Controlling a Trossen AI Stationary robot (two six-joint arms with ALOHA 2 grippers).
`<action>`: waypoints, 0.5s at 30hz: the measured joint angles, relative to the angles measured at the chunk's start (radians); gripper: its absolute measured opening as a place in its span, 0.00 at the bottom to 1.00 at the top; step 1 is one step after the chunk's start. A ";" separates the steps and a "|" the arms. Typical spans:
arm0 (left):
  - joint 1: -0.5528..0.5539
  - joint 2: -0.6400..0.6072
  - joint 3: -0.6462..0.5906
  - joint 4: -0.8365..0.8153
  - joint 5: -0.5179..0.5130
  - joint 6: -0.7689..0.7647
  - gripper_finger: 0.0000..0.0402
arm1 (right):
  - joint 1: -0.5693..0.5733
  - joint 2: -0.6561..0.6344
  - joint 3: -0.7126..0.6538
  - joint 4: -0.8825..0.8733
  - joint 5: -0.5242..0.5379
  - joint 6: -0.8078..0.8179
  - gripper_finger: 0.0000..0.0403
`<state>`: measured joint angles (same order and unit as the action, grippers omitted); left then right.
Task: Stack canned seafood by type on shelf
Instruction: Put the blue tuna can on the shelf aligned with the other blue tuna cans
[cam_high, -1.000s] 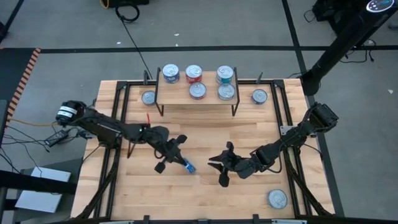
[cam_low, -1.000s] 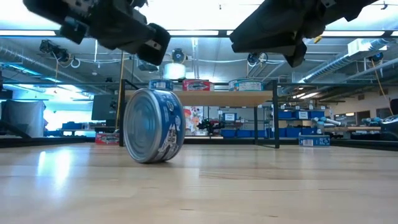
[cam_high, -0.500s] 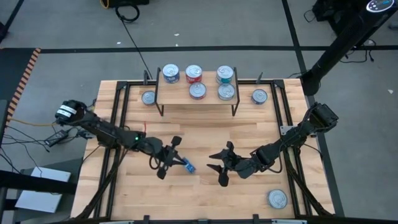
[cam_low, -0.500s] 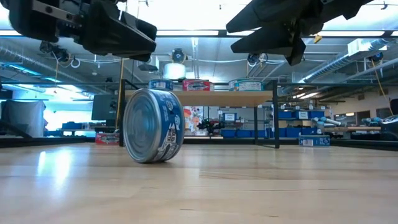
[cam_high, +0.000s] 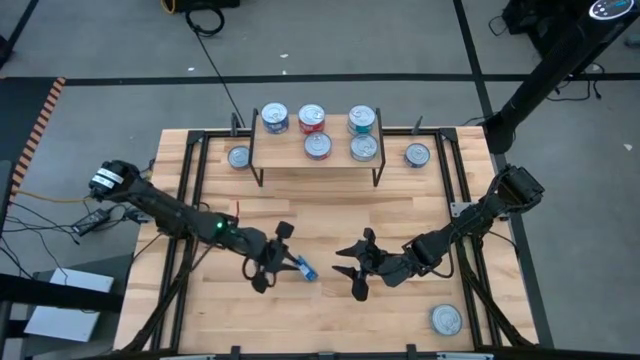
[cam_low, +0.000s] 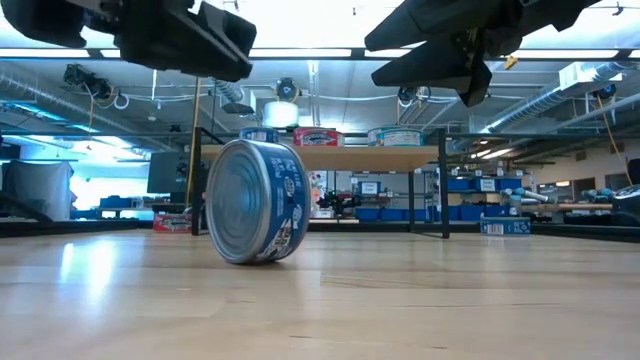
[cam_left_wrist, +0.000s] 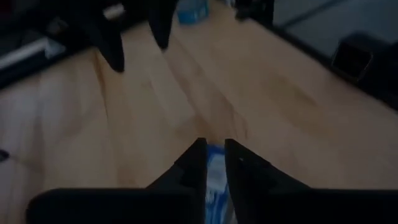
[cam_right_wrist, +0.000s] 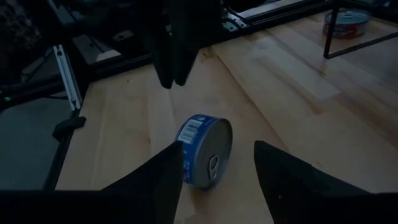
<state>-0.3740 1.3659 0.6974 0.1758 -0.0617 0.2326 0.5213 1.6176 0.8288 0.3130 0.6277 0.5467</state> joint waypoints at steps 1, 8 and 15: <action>0.000 0.000 0.019 -0.050 -0.002 0.000 0.17 | 0.000 0.000 0.000 0.000 0.000 -0.001 0.51; -0.002 0.000 0.105 -0.240 -0.023 -0.001 0.31 | 0.000 0.000 0.000 -0.003 -0.019 -0.007 0.51; -0.001 0.009 0.110 -0.244 -0.027 -0.020 0.50 | 0.000 0.000 0.000 -0.009 -0.022 -0.008 0.51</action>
<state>-0.3752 1.3748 0.8078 -0.0681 -0.0891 0.2122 0.5213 1.6176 0.8288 0.3042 0.6060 0.5392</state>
